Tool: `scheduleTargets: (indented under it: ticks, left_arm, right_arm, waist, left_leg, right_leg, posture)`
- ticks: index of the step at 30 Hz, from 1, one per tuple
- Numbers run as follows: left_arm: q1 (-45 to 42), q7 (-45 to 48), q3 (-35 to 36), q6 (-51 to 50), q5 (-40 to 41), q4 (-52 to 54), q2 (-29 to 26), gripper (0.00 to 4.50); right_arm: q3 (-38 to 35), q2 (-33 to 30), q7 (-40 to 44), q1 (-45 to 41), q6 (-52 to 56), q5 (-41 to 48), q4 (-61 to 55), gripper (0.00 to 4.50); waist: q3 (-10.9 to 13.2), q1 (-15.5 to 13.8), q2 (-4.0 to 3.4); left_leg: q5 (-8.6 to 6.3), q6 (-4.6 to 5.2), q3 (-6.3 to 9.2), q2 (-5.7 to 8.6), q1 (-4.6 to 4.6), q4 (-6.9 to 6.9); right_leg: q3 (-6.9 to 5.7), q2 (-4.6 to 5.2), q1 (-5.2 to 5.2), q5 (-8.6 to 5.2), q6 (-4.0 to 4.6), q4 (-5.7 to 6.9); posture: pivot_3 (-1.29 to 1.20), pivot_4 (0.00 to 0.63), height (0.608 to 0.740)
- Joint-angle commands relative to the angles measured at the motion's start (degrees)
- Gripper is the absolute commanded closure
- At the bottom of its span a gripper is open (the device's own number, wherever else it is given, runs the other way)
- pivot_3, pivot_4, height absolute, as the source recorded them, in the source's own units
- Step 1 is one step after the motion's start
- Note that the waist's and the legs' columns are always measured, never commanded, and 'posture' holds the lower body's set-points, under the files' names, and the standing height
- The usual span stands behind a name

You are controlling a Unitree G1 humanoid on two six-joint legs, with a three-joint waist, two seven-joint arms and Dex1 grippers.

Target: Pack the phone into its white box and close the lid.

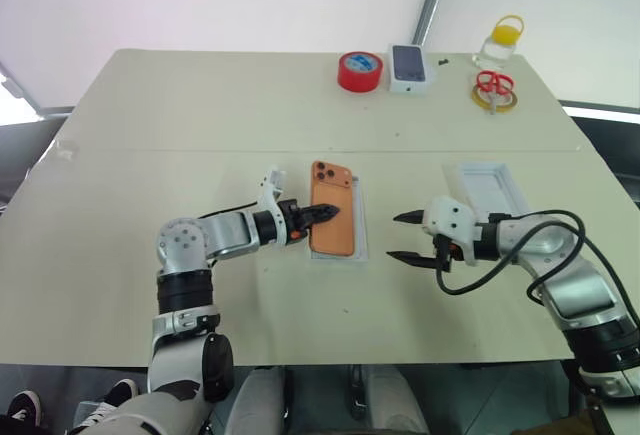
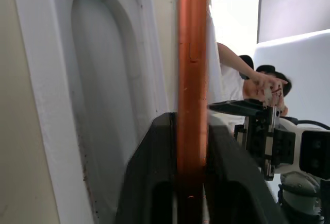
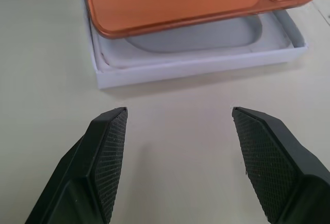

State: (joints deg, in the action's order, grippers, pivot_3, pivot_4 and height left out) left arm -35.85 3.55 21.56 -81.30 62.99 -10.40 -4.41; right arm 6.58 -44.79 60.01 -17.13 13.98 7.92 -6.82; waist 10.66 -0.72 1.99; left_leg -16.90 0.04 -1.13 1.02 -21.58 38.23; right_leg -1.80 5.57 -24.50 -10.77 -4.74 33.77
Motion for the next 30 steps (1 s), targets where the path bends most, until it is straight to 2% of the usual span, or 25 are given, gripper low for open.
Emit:
scheduleTargets:
  ticks: [1, 3, 12, 16, 20, 24, 27, 29, 30]
  left_arm:
    - [-1.84, -0.14, 0.16, -0.28, 0.44, 1.09, 0.37, 1.71]
    - [-1.77, -0.40, -1.00, -0.22, -0.75, 1.80, 0.13, 0.69]
    - [-6.59, -2.63, -1.60, -6.53, -3.94, -0.06, -2.52, 0.69]
    - [-6.62, -0.80, -3.56, -8.54, -5.51, 2.44, -4.74, 0.69]
    - [-5.74, 2.16, -10.23, -5.86, -9.19, 8.83, -8.65, 0.69]
    - [-5.90, 3.26, -10.77, -6.40, -9.58, 12.43, -8.98, 0.69]
    - [-4.01, 5.53, -15.54, -4.69, -12.80, 15.70, -13.19, 0.69]
    - [-2.48, 7.31, -19.27, 0.39, -17.09, 17.30, -16.76, 0.69]
    - [-1.60, 8.94, -21.30, 4.71, -19.91, 18.04, -18.90, 1.07]
  right_arm:
    - [0.16, 0.48, -0.40, -1.50, -2.10, -0.71, 0.61, 1.08]
    - [0.30, 1.00, -0.43, -2.05, -2.01, -0.69, 0.70, 1.08]
    - [1.20, 2.02, -0.74, -2.87, -2.66, -0.92, 1.25, 1.08]
    - [1.44, 2.13, -0.84, -2.92, -2.90, -1.14, 1.26, 1.08]
    - [1.76, 2.41, -1.02, -2.50, -3.13, -1.29, 1.10, 1.08]
    - [2.49, 3.19, -1.36, -3.11, -3.14, -1.52, 1.36, 1.08]
    - [2.74, 3.67, -1.43, -4.02, -3.31, -1.89, 1.99, 1.08]
    - [2.81, 3.80, -1.58, -4.48, -3.85, -2.19, 2.95, 1.08]
    - [2.71, 4.04, -1.80, -4.82, -3.45, -2.07, 3.52, 1.49]
  waist:
    - [0.00, 0.00, 0.00]
    - [0.00, 0.00, 0.00]
    - [0.00, 0.02, 0.00]
    - [0.00, 0.19, -0.01]
    - [-0.01, 0.16, -0.01]
    - [0.00, 0.09, -0.02]
    - [0.01, 0.22, -0.04]
    - [0.02, 0.29, -0.06]
    - [0.02, 0.25, -0.06]
  left_leg:
    - [0.00, 0.00, 0.00, 0.00, 0.00, 0.00]
    - [0.00, 0.00, 0.00, 0.00, 0.01, 0.00]
    - [0.01, -0.01, 0.02, 0.01, 0.04, 0.00]
    - [0.01, -0.02, 0.01, 0.02, 0.06, 0.00]
    - [0.02, -0.04, 0.02, 0.01, 0.07, 0.00]
    - [0.04, -0.09, 0.02, -0.01, 0.09, 0.00]
    - [0.05, -0.09, 0.02, -0.01, 0.08, -0.01]
    - [0.05, -0.09, 0.02, -0.01, 0.09, -0.01]
    - [0.05, -0.09, 0.02, -0.01, 0.09, -0.02]
  right_leg:
    - [0.00, 0.00, 0.00, 0.00, -0.01, 0.00]
    - [0.00, 0.00, 0.00, 0.01, -0.02, 0.00]
    - [-0.01, -0.01, 0.05, 0.06, -0.11, 0.00]
    - [-0.01, -0.01, 0.05, 0.07, -0.14, 0.02]
    - [0.00, -0.02, 0.05, 0.07, -0.14, 0.06]
    - [0.01, -0.02, 0.05, 0.05, -0.08, 0.09]
    - [0.02, -0.02, 0.04, 0.04, -0.08, 0.10]
    - [0.02, -0.02, 0.03, 0.04, -0.06, 0.10]
    - [0.02, -0.02, 0.02, -0.01, 0.02, 0.10]
  posture:
    - [0.00, 0.150, 0.739]
    - [0.00, 0.150, 0.739]
    - [0.00, 0.150, 0.739]
    - [0.00, 0.150, 0.739]
    - [0.00, 0.150, 0.739]
    - [0.00, 0.150, 0.739]
    - [0.00, 0.150, 0.739]
    - [0.00, 0.150, 0.739]
    - [0.00, 0.150, 0.739]
